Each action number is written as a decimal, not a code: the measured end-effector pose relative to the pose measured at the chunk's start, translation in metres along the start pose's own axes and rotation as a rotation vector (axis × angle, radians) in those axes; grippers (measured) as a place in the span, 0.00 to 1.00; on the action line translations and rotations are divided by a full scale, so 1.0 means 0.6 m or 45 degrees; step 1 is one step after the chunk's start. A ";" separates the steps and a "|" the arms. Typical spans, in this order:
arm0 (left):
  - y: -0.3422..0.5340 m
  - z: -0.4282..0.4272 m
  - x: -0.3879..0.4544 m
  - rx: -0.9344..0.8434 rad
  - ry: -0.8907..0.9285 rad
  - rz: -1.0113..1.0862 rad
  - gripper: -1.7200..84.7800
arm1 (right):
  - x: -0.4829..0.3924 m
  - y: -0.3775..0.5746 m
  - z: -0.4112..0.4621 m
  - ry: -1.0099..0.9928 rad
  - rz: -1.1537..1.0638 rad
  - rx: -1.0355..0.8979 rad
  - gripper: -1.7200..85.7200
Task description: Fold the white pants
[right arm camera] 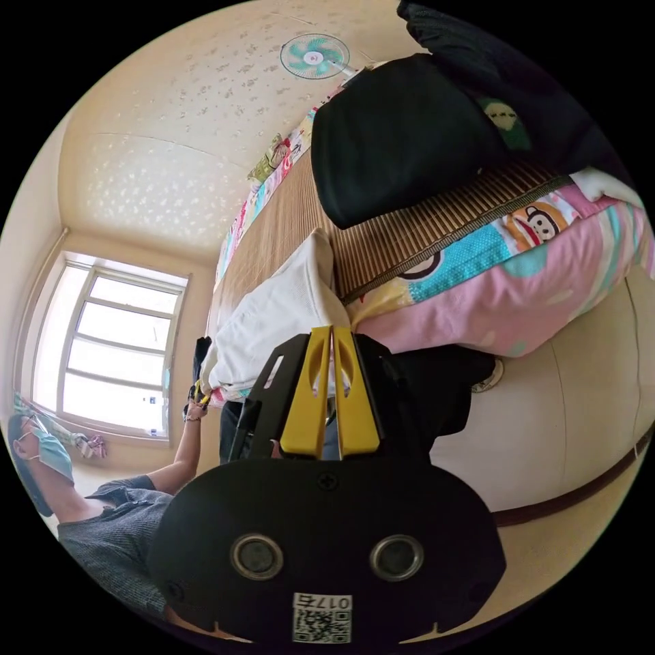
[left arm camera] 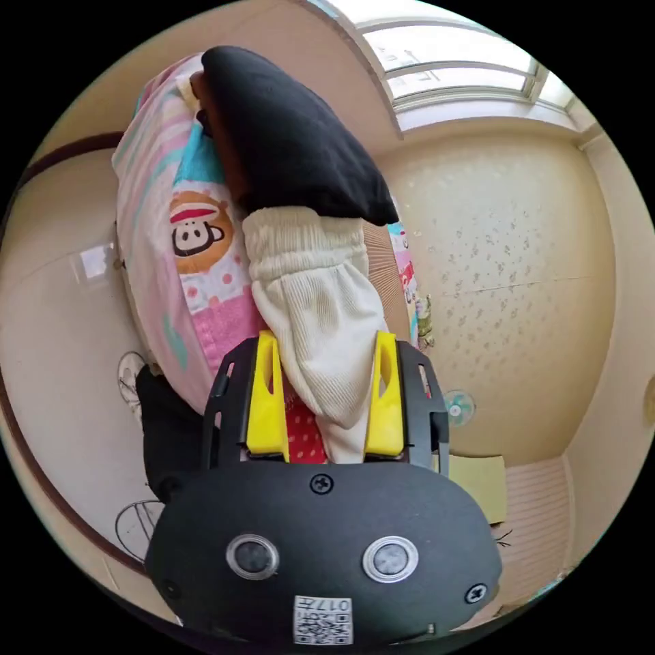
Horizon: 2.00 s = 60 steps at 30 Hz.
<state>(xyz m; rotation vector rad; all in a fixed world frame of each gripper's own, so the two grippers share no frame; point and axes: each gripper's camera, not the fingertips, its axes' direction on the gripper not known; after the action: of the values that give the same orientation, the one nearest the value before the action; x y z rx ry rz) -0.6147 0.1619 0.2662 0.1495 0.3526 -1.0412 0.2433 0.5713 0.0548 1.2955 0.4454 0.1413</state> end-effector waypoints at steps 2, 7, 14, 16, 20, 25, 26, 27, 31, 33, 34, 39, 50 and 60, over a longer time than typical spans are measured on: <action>-0.021 0.001 0.046 -0.073 0.251 0.107 0.08 | -0.008 0.003 0.001 -0.025 -0.020 -0.008 0.03; 0.001 -0.084 0.258 -0.162 0.014 0.953 0.07 | -0.015 0.013 0.013 -0.086 -0.014 -0.024 0.03; -0.120 -0.079 -0.008 -0.294 0.279 0.194 0.09 | -0.018 0.012 0.073 -0.186 -0.033 -0.114 0.03; -0.112 -0.071 -0.022 -0.288 0.409 0.167 0.10 | -0.018 0.014 0.087 -0.248 -0.044 -0.126 0.03; -0.055 -0.079 0.113 -0.172 0.009 0.388 0.07 | -0.014 0.021 0.105 -0.306 -0.056 -0.163 0.03; 0.180 -0.043 0.404 -0.102 -0.120 1.049 0.07 | -0.002 0.042 0.099 -0.287 -0.068 -0.167 0.03; 0.262 -0.023 0.456 -0.109 -0.120 1.181 0.08 | 0.004 0.048 0.097 -0.298 -0.064 -0.158 0.03; 0.301 -0.011 0.475 -0.119 -0.117 1.233 0.08 | 0.010 0.055 0.097 -0.324 -0.058 -0.147 0.03; 0.556 0.152 0.507 -0.410 -0.173 1.521 0.12 | 0.025 0.075 0.108 -0.389 -0.060 -0.134 0.03; 0.633 0.248 0.474 -0.687 -0.215 1.518 0.15 | 0.026 0.086 0.130 -0.390 -0.077 -0.148 0.04; 0.674 0.303 0.440 -0.884 -0.186 1.469 0.16 | 0.024 0.089 0.136 -0.396 -0.090 -0.152 0.04; 0.751 0.318 0.367 -1.142 0.187 1.347 0.11 | -0.020 0.103 0.199 -0.472 -0.239 -0.242 0.08; 0.541 0.266 0.266 -0.771 -0.787 1.233 0.07 | -0.170 0.044 0.502 -0.456 -0.545 -0.667 0.10; 0.501 0.115 0.222 -0.518 -0.483 1.171 0.04 | -0.212 0.055 0.459 -0.396 -0.610 -0.555 0.08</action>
<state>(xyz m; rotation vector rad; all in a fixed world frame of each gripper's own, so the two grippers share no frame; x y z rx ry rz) -0.2795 0.1839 0.2699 -0.2400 0.1099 -0.0657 0.2416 0.2898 0.1720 0.7387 0.4163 -0.3462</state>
